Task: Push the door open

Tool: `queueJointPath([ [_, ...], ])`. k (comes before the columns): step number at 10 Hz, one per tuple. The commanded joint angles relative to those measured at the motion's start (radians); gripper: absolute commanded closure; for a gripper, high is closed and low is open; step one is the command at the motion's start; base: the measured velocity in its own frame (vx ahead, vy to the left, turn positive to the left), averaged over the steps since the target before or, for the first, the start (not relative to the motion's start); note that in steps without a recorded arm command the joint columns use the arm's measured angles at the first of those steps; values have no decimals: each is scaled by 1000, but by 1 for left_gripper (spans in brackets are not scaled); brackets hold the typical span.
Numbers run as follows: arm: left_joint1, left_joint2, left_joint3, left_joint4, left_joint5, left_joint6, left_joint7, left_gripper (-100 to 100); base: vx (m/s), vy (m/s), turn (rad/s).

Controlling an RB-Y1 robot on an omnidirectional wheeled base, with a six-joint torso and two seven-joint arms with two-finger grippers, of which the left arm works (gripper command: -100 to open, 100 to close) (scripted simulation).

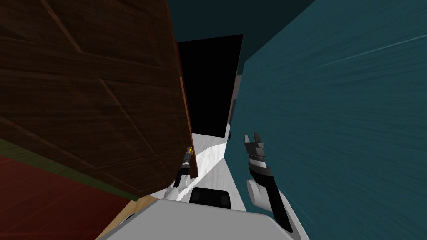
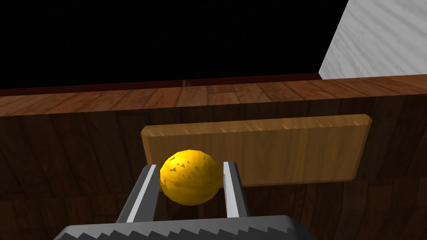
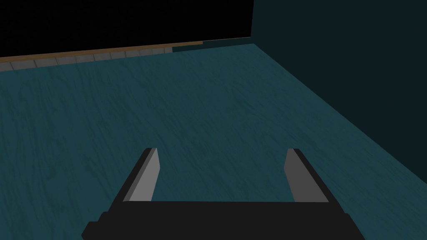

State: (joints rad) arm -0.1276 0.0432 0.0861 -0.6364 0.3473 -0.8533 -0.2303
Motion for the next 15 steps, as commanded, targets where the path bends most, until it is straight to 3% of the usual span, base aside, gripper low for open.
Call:
queueJointPath([
  [1, -1, 0, 1, -1, 0, -2, 1, 100, -6, -2, 1],
  [8, -15, 20, 24, 17, -24, 0, 3, 100, 138, 0, 90],
  [14, -41, 31, 64, 42, -63, -1, 9, 100, 200, 12, 200],
  [15, -50, 24, 55, 47, -51, 2, -10, -100, -14, -89, 209],
])
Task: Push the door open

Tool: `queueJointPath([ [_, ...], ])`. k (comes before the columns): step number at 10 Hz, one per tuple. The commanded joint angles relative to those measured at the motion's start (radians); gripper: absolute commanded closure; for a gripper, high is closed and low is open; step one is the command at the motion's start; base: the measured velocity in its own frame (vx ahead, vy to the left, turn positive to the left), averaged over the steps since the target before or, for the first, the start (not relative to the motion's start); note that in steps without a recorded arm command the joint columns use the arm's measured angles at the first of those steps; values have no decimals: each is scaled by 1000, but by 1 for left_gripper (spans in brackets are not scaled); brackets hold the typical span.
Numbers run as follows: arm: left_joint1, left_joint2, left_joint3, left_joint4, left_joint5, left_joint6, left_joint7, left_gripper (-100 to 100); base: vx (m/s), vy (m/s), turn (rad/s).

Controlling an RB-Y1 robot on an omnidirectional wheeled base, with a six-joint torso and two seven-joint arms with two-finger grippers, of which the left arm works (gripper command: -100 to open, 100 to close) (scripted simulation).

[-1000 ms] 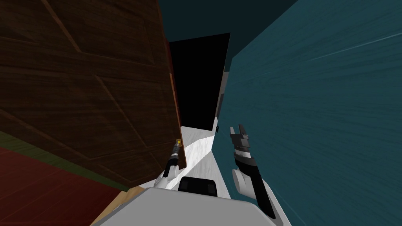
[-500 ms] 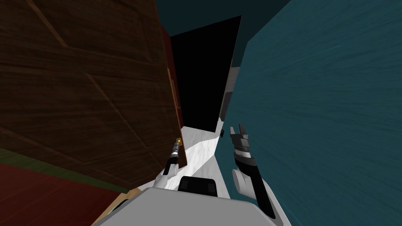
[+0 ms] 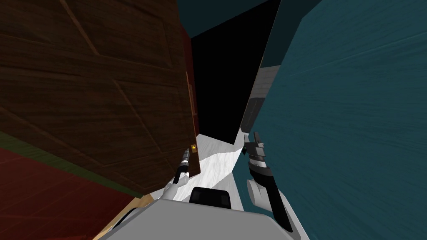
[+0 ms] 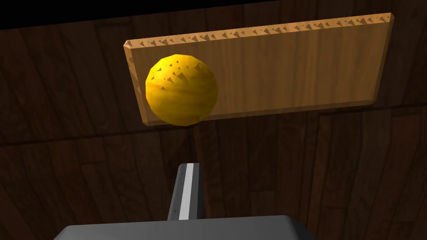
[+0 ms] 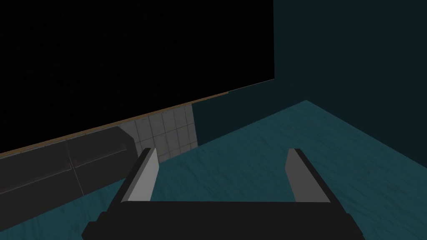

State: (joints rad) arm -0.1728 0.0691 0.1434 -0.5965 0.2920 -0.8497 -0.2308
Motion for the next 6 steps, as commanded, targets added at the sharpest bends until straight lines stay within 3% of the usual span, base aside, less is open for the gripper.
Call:
queueJointPath([
  [1, -5, -2, -2, 7, 4, -2, -9, -100, -152, -82, 73],
  [3, -11, -22, -4, 7, 11, 0, -22, -100, -169, -41, 58],
  [5, -18, -68, -5, 8, 18, 2, -38, -100, -209, -76, 114],
  [6, -20, -82, -6, 8, 20, 3, -41, -100, -162, -81, 40],
])
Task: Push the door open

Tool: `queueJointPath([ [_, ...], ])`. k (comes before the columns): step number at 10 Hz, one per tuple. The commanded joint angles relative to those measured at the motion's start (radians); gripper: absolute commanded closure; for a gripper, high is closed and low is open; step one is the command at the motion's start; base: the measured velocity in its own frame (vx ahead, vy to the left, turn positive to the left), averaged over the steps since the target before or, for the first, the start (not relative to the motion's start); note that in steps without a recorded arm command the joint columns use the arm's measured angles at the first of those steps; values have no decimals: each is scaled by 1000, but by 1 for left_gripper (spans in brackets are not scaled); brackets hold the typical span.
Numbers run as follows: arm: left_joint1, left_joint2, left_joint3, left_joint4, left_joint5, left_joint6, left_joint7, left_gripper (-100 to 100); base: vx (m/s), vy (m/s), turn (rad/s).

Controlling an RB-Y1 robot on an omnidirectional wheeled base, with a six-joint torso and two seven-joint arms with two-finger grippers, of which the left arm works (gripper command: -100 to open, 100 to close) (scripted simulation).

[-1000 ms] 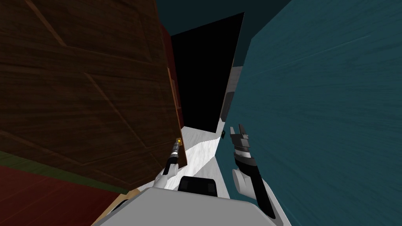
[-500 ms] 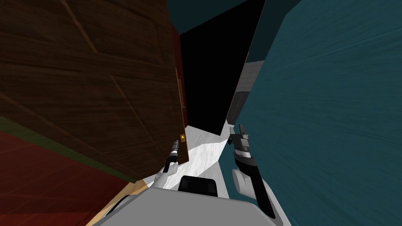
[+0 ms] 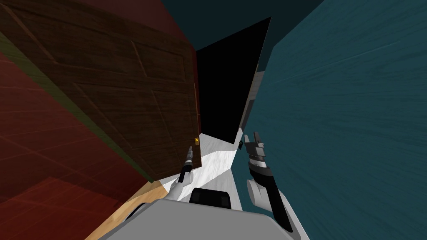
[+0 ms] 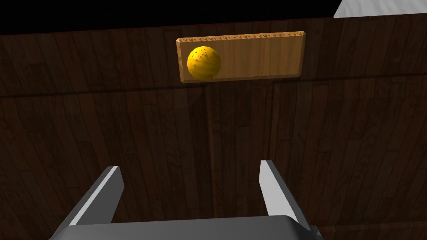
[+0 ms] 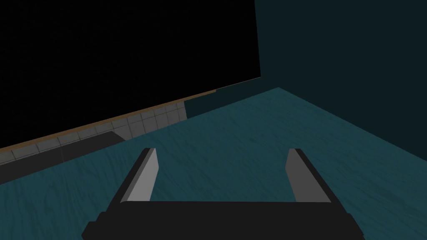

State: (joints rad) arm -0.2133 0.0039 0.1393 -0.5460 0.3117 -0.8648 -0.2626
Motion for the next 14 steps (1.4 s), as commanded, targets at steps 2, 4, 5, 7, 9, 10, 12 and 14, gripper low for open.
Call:
queueJointPath([
  [2, 21, -16, -2, -42, 0, 18, -9, -100, -35, -36, 0],
  [4, 19, -37, -1, -46, 2, 20, -16, -100, -12, -61, 19],
  [5, 19, -8, 1, -45, 3, 19, -17, -100, 98, 52, -10],
  [7, 20, 14, 3, -43, 5, 17, -15, -100, 190, 85, -26],
  [9, 21, 23, 5, -41, 7, 13, -13, -100, 196, 29, -24],
  [10, 21, 21, 7, -40, 8, 12, -12, -100, 200, 42, -28],
  [12, 22, 3, 9, -38, 10, 8, -10, -100, 235, 49, -38],
  [14, 24, -6, 10, -37, 10, 8, -10, -100, 132, 11, -1],
])
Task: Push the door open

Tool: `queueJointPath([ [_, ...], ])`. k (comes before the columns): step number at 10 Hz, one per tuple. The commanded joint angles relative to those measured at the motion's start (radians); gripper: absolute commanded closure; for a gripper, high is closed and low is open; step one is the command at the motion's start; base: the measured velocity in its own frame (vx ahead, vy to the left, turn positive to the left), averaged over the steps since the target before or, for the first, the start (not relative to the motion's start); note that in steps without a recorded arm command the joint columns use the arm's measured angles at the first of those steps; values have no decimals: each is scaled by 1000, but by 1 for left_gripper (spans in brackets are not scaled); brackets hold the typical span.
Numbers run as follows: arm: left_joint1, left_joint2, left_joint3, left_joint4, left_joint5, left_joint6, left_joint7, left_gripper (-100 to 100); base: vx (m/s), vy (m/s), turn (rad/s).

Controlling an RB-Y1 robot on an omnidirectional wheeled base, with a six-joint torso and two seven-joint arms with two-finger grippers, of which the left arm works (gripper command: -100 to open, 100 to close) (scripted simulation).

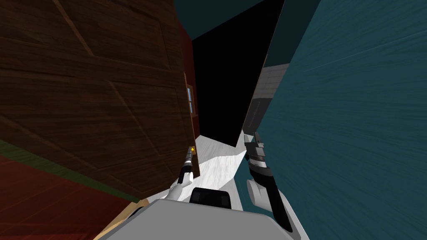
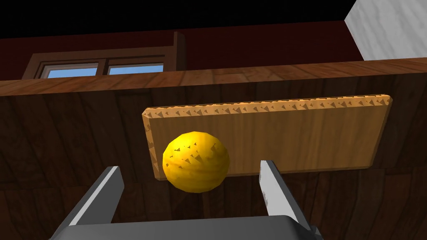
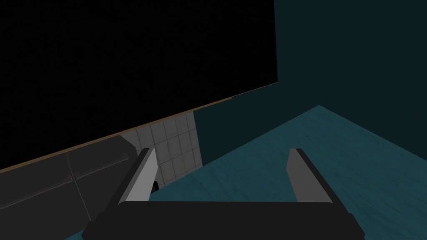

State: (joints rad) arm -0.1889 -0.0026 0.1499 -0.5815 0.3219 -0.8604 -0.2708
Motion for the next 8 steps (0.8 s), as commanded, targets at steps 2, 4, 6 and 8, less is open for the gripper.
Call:
queueJointPath([
  [2, 0, 1, -1, -2, 0, 3, -1, 100, -21, -3, -8],
  [4, 0, 1, -1, -2, 0, 3, -1, 100, -14, 0, -4],
  [6, 0, 1, -1, -2, 0, 3, -1, 100, -3, -1, 0],
  [8, -1, 25, 21, -1, 17, 3, -15, 100, 124, -10, 53],
])
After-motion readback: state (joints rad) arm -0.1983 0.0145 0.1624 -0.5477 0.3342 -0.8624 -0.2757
